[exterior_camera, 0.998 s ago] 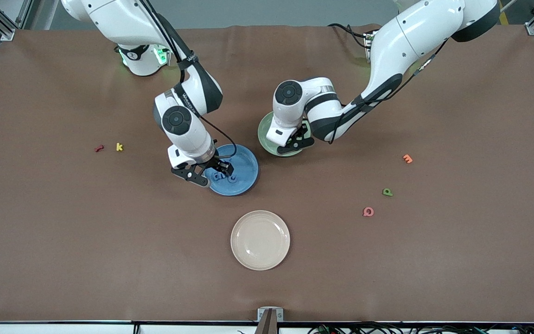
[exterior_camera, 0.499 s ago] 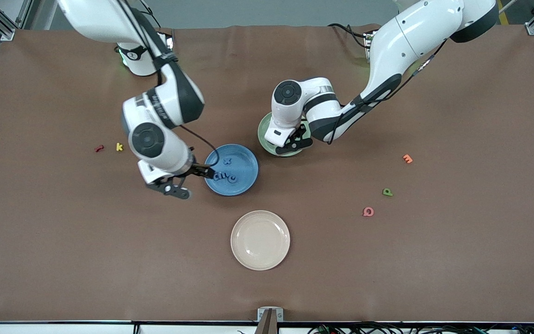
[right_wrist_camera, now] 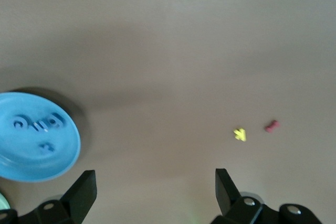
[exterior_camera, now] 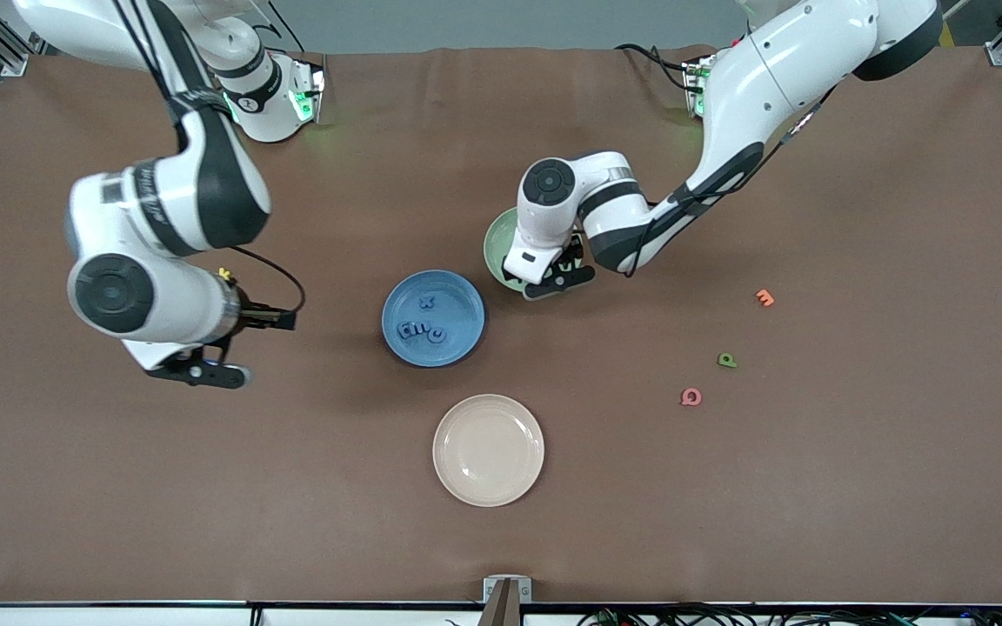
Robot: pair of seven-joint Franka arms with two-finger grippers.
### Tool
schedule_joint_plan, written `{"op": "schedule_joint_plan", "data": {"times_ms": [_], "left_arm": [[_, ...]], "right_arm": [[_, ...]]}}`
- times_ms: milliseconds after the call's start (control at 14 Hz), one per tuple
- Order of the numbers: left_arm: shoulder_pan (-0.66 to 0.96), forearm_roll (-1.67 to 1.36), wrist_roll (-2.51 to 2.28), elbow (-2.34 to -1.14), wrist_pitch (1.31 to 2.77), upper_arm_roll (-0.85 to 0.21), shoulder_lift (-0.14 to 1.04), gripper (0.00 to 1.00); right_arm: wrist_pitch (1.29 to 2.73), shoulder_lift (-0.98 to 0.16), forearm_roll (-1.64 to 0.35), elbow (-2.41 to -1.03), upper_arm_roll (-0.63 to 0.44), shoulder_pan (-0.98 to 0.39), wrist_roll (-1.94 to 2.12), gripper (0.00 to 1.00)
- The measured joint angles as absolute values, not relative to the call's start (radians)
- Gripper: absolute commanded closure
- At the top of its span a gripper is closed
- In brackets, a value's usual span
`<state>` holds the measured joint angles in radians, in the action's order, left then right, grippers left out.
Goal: Sort letters by color into matching plates
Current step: 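Return the right arm to rest while the left gripper reaches green d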
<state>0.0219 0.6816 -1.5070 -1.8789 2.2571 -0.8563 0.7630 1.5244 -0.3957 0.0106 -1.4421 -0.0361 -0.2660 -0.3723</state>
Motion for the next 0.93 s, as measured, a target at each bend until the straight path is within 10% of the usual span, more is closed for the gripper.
{"op": "schedule_joint_plan", "data": {"times_ms": [927], "left_arm": [[-0.408, 0.682, -0.973, -1.999, 2.254, -0.907, 0.644, 0.01]], "right_arm": [[1.373, -0.196, 0.060, -1.466, -0.036, -0.001, -0.024, 0.00]]}}
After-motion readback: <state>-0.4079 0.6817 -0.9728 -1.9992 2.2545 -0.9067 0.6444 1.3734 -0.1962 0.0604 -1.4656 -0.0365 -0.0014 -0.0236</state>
